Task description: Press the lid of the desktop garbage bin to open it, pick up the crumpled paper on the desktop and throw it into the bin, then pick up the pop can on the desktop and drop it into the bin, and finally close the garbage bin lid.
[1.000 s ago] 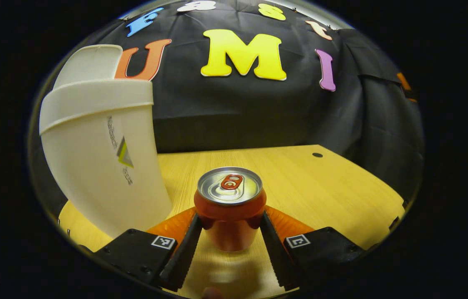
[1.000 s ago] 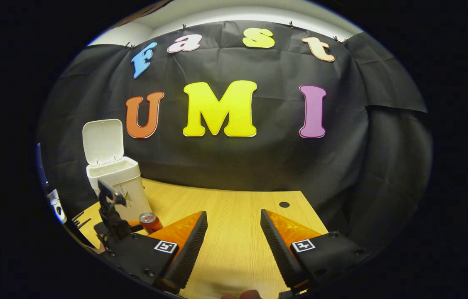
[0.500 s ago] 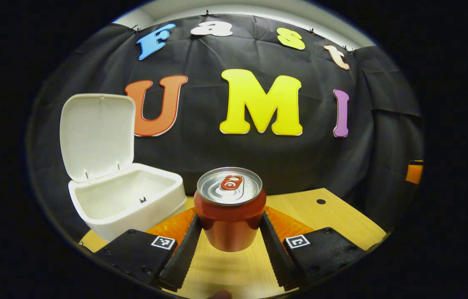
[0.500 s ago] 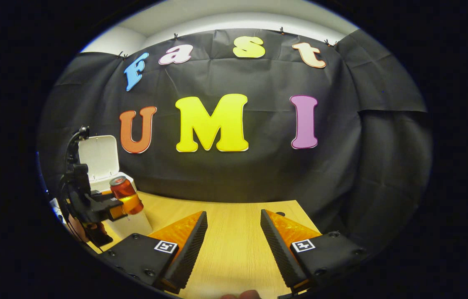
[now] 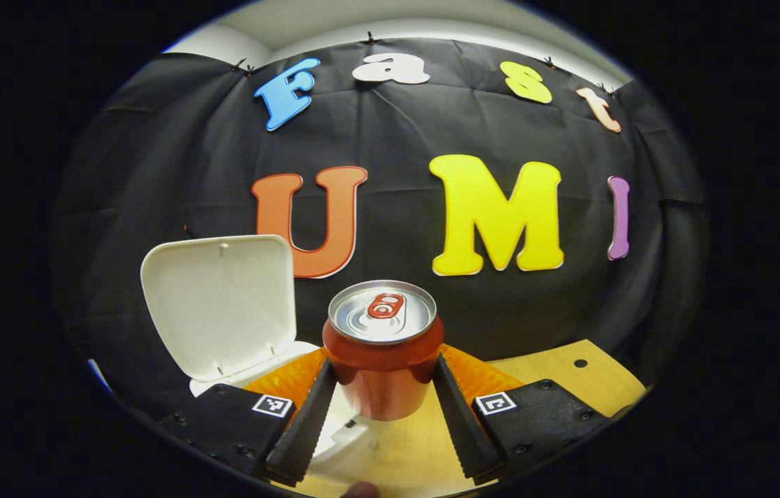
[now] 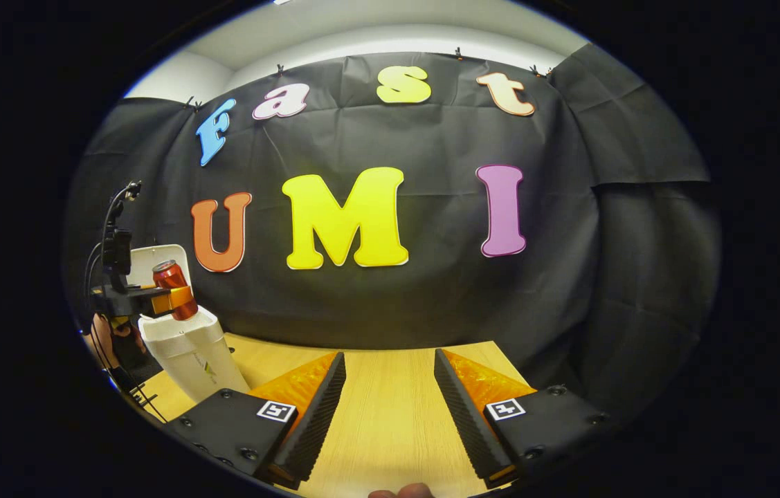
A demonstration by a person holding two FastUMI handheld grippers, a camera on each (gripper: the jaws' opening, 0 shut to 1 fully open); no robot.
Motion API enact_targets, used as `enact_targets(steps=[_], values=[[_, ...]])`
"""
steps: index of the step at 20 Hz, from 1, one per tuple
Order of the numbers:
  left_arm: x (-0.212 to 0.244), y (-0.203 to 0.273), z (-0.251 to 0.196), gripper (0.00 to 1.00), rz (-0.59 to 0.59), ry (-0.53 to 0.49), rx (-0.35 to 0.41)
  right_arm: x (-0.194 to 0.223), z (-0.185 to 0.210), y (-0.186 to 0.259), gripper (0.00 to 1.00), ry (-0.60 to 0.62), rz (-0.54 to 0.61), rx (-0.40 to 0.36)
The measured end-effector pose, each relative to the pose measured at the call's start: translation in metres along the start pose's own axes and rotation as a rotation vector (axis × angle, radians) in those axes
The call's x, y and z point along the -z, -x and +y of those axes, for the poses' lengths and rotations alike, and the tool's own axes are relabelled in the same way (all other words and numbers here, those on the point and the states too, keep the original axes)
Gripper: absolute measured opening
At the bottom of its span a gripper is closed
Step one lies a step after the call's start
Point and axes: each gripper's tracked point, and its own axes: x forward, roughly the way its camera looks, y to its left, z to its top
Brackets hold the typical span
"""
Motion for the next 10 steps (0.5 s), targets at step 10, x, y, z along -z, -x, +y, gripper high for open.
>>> enact_targets(steps=[10], values=[[0.044, -0.027, 0.079, 0.81, 0.192, 0.044, -0.168, -0.001, 0.036, -0.018, 0.84, 0.008, 0.012, -0.070]])
